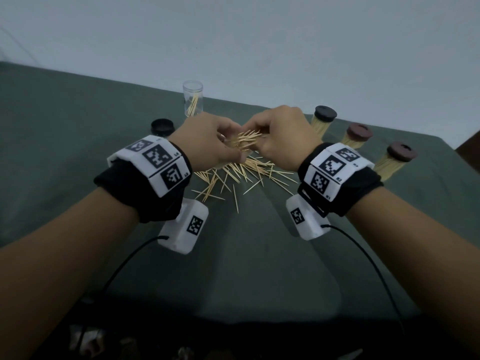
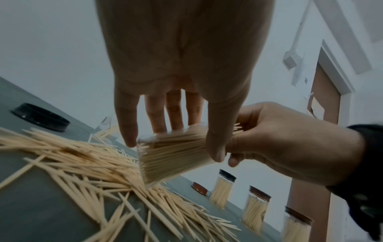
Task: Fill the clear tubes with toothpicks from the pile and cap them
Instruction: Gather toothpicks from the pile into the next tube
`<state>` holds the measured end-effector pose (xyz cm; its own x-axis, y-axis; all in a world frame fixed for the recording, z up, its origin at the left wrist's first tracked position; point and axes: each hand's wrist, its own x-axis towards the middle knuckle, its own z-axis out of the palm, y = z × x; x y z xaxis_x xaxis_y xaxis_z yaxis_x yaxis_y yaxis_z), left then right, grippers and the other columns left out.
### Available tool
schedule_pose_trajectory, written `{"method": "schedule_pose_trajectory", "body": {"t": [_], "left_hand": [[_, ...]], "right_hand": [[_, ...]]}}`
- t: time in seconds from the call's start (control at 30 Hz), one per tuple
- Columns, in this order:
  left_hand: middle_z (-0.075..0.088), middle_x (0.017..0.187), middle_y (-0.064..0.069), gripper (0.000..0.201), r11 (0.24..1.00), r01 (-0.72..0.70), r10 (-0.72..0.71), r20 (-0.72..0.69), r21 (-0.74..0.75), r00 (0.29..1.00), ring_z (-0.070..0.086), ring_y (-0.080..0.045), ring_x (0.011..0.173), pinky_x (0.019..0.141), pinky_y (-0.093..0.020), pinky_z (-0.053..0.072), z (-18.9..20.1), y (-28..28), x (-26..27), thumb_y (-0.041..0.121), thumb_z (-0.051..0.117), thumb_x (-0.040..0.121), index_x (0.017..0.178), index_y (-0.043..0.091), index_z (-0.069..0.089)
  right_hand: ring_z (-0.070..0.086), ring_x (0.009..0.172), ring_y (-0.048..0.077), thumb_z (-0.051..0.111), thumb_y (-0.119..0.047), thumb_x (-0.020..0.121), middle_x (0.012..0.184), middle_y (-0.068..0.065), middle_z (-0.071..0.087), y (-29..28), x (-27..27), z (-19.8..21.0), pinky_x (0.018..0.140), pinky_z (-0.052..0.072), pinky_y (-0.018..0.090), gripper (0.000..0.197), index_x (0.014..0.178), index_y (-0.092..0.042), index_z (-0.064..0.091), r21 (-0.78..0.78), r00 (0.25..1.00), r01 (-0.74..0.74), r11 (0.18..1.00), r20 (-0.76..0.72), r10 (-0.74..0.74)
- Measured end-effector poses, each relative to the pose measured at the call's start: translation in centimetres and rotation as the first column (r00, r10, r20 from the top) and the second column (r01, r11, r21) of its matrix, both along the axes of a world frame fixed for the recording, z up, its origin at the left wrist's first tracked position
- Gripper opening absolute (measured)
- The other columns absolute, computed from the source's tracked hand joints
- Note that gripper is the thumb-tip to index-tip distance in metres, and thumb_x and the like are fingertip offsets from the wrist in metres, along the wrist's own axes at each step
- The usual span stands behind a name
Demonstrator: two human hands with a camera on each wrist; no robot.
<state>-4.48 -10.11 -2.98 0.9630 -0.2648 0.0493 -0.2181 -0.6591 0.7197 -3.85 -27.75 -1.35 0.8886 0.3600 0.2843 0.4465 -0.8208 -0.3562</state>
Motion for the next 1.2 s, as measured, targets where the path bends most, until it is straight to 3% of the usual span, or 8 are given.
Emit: {"method": "schedule_pose_trajectory", "body": {"t": [0.13, 0.2, 0.37, 0.57, 0.73, 0.93, 1.1, 1.2], "left_hand": [[0.066, 0.102, 0.017, 0.052, 0.998, -0.055, 0.055, -0.003, -0.017, 0.998, 0.063, 0.001, 0.091, 0.08, -0.021, 0.052, -0.2, 0.6, 0.5, 0.041, 0.084, 0.07, 0.118, 0.032, 0.065], [0.067, 0.104, 0.016, 0.058, 0.998, -0.059, 0.058, -0.021, -0.027, 0.998, 0.065, -0.002, 0.093, 0.087, -0.028, 0.054, -0.4, 0.8, 0.7, 0.044, 0.084, 0.068, 0.121, 0.031, 0.065], [0.067, 0.108, 0.015, 0.059, 0.999, -0.012, 0.009, -0.053, -0.051, 0.999, 0.066, -0.005, 0.097, 0.092, -0.034, 0.054, -0.6, 0.3, 0.5, 0.044, 0.084, 0.069, 0.123, 0.03, 0.065], [0.063, 0.106, 0.014, 0.06, 0.991, -0.1, 0.097, -0.043, -0.087, 0.994, 0.062, -0.008, 0.099, 0.083, -0.026, 0.049, -0.6, 1.2, 1.0, 0.047, 0.08, 0.073, 0.126, 0.027, 0.062], [0.063, 0.104, 0.013, 0.058, 0.992, -0.104, 0.101, -0.036, -0.078, 0.994, 0.062, -0.006, 0.097, 0.079, -0.023, 0.047, -0.8, 1.2, 0.9, 0.049, 0.079, 0.073, 0.124, 0.026, 0.063], [0.068, 0.106, 0.013, 0.052, 0.996, -0.017, 0.011, -0.064, -0.09, 0.998, 0.069, -0.007, 0.093, 0.09, -0.039, 0.056, -0.9, 0.5, 0.5, 0.043, 0.084, 0.07, 0.117, 0.033, 0.066], [0.064, 0.11, 0.014, 0.061, 0.998, -0.011, 0.009, -0.031, -0.055, 0.999, 0.066, -0.005, 0.096, 0.093, -0.035, 0.054, -0.7, 0.1, 0.2, 0.043, 0.083, 0.072, 0.127, 0.029, 0.062], [0.064, 0.111, 0.013, 0.06, 0.999, -0.027, 0.026, -0.026, -0.042, 0.999, 0.066, -0.004, 0.095, 0.09, -0.032, 0.055, -0.5, 0.3, 0.3, 0.043, 0.082, 0.072, 0.127, 0.029, 0.062]], "right_hand": [[0.051, 0.069, -0.007, 0.074, -0.016, 0.082, 0.081, -0.019, 0.059, -0.2, 0.2, 0.3, 0.061, 0.032, -0.001, 0.022, 0.101, -0.027, 0.075, -0.002, 0.999, -0.009, 1.0, -0.035, 0.009], [0.055, 0.072, -0.003, 0.071, -0.016, 0.085, 0.09, -0.012, 0.069, -0.3, 0.2, 0.3, 0.063, 0.031, -0.001, 0.02, 0.103, -0.025, 0.076, -0.06, 1.0, -0.014, 0.998, -0.004, 0.014], [0.06, 0.082, 0.011, 0.068, -0.01, 0.084, 0.101, 0.0, 0.072, 0.0, 0.0, -0.2, 0.078, 0.041, 0.017, 0.029, 0.109, -0.022, 0.074, -0.056, 0.998, -0.021, 0.998, 0.061, 0.025], [0.061, 0.098, 0.001, 0.052, -0.009, 0.09, 0.124, -0.009, 0.063, -0.5, -0.2, 0.6, 0.077, 0.04, -0.002, 0.043, 0.127, -0.027, 0.062, 0.09, 0.992, 0.001, 0.996, -0.127, 0.01], [0.063, 0.09, 0.002, 0.064, -0.04, 0.089, 0.121, -0.011, 0.063, -0.5, -0.6, 0.6, 0.085, 0.049, 0.02, 0.042, 0.13, -0.033, 0.059, 0.041, 0.987, -0.036, 0.999, -0.154, 0.042], [0.062, 0.079, 0.003, 0.067, -0.013, 0.088, 0.097, -0.004, 0.073, -0.5, -0.2, -0.1, 0.071, 0.041, 0.005, 0.027, 0.112, -0.025, 0.073, 0.03, 1.0, 0.004, 1.0, -0.023, -0.003], [0.065, 0.092, 0.009, 0.061, -0.008, 0.09, 0.102, -0.002, 0.073, -0.5, -0.2, -0.3, 0.081, 0.04, 0.009, 0.025, 0.11, -0.018, 0.073, 0.038, 0.997, 0.035, 0.999, 0.074, -0.038], [0.059, 0.082, 0.007, 0.059, -0.007, 0.091, 0.087, -0.008, 0.067, -0.5, -0.2, 0.3, 0.073, 0.037, 0.007, 0.023, 0.104, -0.017, 0.075, 0.015, 0.998, 0.036, 0.999, 0.059, -0.036]]}}
